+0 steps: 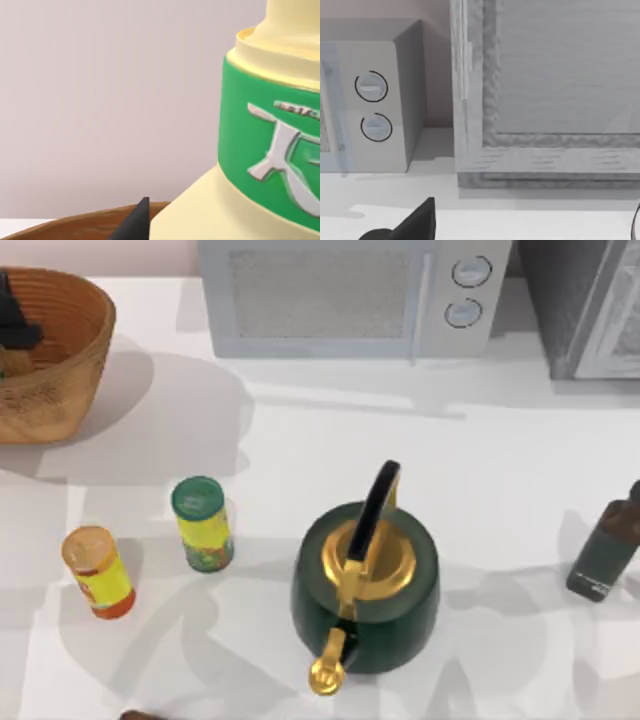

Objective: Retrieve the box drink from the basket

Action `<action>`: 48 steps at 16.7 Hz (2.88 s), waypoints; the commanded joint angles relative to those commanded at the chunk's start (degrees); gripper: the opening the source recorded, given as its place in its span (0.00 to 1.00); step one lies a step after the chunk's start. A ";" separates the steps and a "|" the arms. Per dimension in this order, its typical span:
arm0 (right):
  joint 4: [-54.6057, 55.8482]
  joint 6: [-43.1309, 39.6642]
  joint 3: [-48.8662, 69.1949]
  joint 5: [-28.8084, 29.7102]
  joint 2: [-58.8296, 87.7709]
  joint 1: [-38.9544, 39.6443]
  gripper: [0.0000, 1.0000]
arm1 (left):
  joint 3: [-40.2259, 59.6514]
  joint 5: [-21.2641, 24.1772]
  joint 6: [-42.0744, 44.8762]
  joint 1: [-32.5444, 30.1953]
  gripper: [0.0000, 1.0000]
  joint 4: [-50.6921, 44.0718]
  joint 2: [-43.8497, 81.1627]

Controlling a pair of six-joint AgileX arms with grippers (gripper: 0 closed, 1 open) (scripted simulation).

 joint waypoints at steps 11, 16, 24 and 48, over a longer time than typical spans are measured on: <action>0.00 0.00 0.00 0.00 0.00 0.00 1.00 | 11.38 -0.32 0.07 -0.19 0.00 -28.26 -15.30; 0.00 0.00 0.00 0.00 0.00 0.00 1.00 | 15.01 -0.41 0.09 -0.10 0.00 -35.17 -20.15; 0.00 0.00 0.00 0.00 0.00 0.00 1.00 | 9.95 -1.23 -0.08 -0.64 0.00 -37.79 -25.98; 0.00 0.00 0.00 0.00 0.00 0.00 1.00 | -49.31 -10.80 -0.86 -9.17 0.00 -67.37 -116.07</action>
